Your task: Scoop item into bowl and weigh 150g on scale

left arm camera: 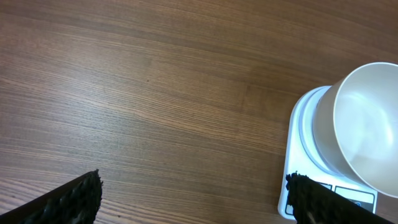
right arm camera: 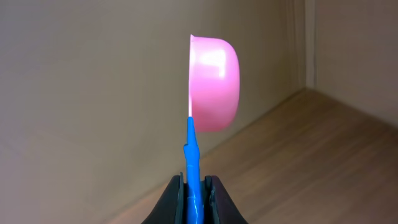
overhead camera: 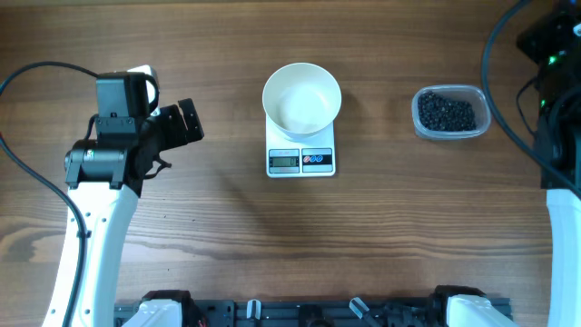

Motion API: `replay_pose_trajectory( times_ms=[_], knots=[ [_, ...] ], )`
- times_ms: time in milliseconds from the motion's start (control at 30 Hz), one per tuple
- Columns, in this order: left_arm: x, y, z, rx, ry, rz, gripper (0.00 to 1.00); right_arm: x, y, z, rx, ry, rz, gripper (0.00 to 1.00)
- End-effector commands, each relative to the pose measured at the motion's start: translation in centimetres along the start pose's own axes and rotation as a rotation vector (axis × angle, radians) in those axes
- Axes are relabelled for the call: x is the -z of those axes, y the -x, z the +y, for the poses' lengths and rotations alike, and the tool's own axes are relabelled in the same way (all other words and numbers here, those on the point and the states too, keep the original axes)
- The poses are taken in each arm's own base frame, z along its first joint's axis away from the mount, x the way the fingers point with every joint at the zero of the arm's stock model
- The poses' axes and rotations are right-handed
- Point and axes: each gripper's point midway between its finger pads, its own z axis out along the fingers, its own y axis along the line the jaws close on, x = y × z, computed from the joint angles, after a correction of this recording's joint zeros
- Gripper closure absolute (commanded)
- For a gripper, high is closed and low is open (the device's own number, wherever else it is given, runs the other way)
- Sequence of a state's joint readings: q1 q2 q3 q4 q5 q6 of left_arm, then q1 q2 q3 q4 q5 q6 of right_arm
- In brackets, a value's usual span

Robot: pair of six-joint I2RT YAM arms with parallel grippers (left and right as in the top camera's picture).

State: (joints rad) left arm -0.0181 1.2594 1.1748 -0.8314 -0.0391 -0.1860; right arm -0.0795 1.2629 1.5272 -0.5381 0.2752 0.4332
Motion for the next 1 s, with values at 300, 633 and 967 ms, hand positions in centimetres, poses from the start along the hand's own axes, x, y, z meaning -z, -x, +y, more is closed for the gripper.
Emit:
replay_pose_trajectory(
  times_ms=[300, 633, 967],
  knots=[
    [0.0, -0.1, 0.1, 0.013, -0.001, 0.0, 0.0, 0.7, 0.0, 0.4, 0.172, 0.028, 0.018, 0.96],
    [0.0, -0.1, 0.1, 0.013, -0.001, 0.0, 0.0, 0.9, -2.3, 1.2, 0.183, 0.097, 0.117, 0.96],
    [0.4, 0.3, -3.3, -0.018, -0.192, -0.004, 0.0, 1.1, -3.6, 1.3, 0.199, 0.12, 0.175, 0.96]
  ],
)
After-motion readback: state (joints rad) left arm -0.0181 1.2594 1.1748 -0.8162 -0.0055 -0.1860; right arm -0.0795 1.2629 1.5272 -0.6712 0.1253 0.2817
